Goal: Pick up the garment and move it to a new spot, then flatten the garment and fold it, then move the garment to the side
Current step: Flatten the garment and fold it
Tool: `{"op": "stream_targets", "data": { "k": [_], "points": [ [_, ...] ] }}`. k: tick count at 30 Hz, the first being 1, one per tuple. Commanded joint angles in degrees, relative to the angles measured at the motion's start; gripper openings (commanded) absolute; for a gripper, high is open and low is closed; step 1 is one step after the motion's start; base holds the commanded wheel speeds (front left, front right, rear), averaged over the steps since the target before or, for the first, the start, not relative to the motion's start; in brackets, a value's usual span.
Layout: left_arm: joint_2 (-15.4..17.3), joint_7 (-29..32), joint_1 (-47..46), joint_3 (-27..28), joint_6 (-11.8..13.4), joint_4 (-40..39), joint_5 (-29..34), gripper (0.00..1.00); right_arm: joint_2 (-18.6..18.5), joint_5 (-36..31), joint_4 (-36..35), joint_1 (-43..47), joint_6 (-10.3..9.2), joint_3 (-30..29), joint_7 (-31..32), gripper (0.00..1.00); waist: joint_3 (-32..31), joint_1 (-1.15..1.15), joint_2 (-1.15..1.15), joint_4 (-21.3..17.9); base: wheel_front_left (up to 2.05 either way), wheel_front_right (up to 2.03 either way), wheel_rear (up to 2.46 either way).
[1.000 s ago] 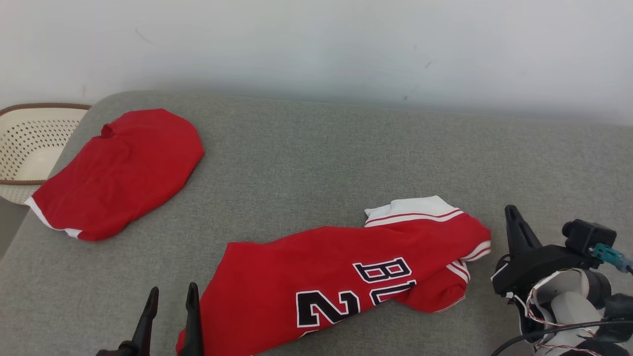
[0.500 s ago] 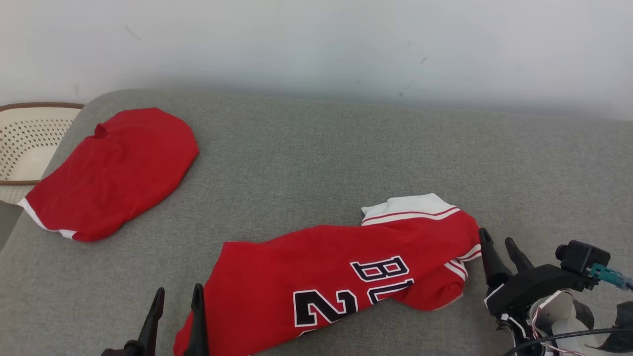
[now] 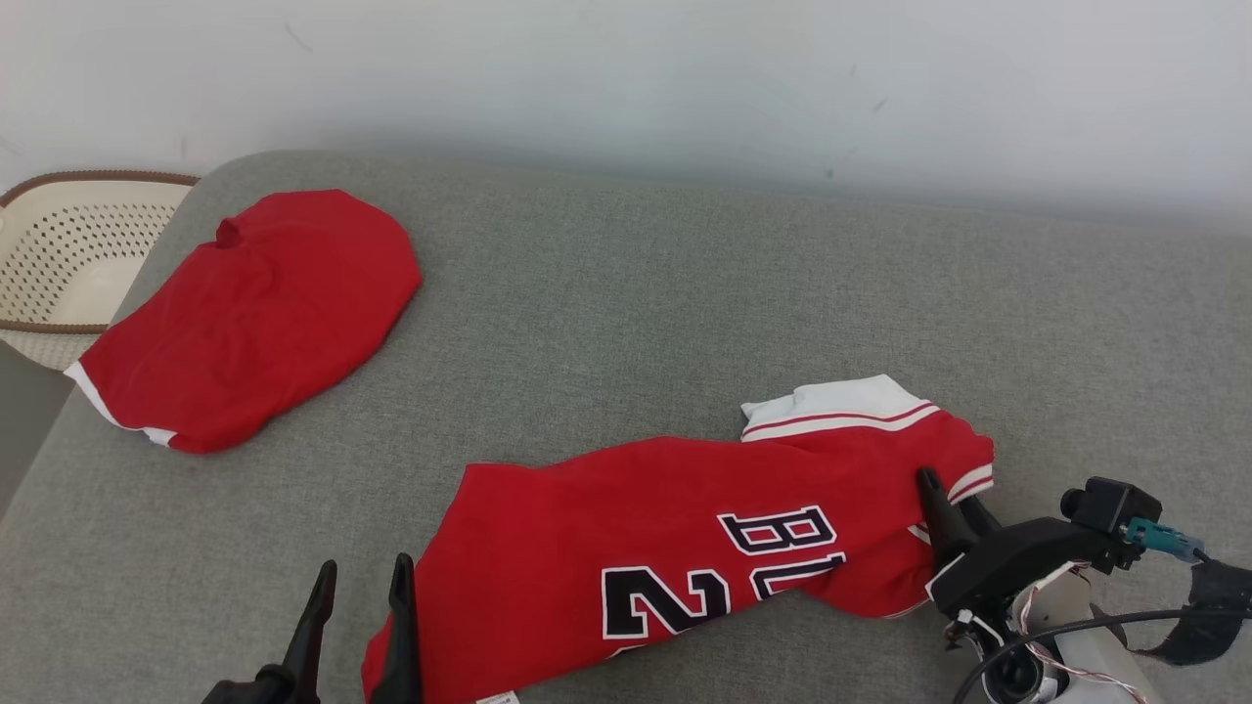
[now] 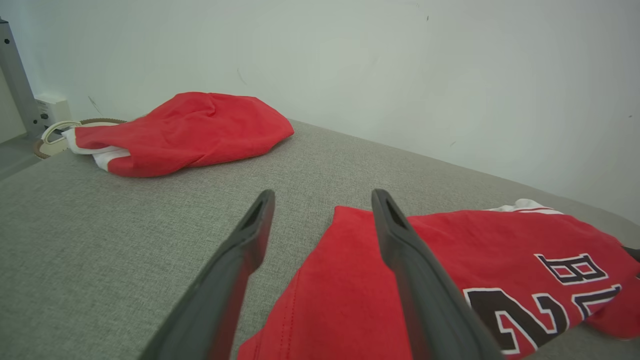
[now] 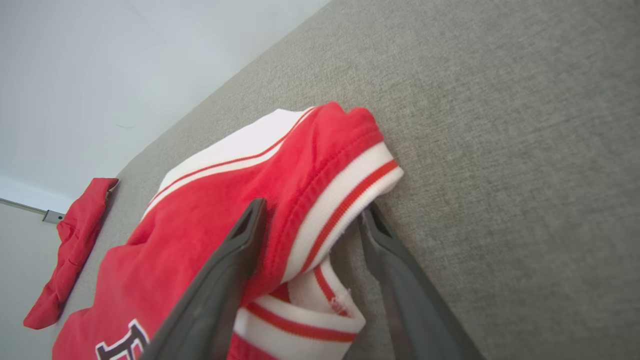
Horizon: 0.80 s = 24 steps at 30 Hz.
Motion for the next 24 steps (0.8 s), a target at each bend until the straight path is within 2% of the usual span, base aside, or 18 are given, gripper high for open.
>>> {"op": "stream_targets", "data": {
  "k": [1,6,11,21,24],
  "points": [
    [-0.01,-0.22,0.01,0.02,0.17,0.07,-0.24,1.0,-0.28,-0.82,0.54,-0.77,0.03,0.6,-1.24,0.0,0.22,0.0,0.0,0.26,0.0,0.0,0.0],
    [0.0,-0.22,-0.17,0.06,0.28,0.3,-0.5,1.0,-1.69,-3.46,1.93,-3.42,0.03,2.65,-5.08,0.0,0.2,0.0,0.0,0.26,0.0,0.0,0.0],
    [-0.01,-0.22,0.02,0.25,0.61,0.35,-0.82,1.0,-2.49,-4.49,1.72,-5.78,0.03,3.94,-5.82,0.0,0.04,0.0,0.0,-0.19,0.0,0.0,0.0],
    [-0.01,-0.22,-0.43,-0.14,0.92,0.15,-1.49,1.0,-2.71,-7.01,-2.05,-14.52,0.03,5.42,-1.45,0.0,0.44,0.0,0.0,-0.98,0.0,0.0,0.0],
    [0.01,-0.22,-0.84,-0.64,1.05,0.19,-1.69,1.0,-2.3,-8.51,-1.01,-17.32,0.03,5.34,0.83,0.0,0.74,0.0,0.0,-0.52,0.0,0.0,0.0]
  ]
}}
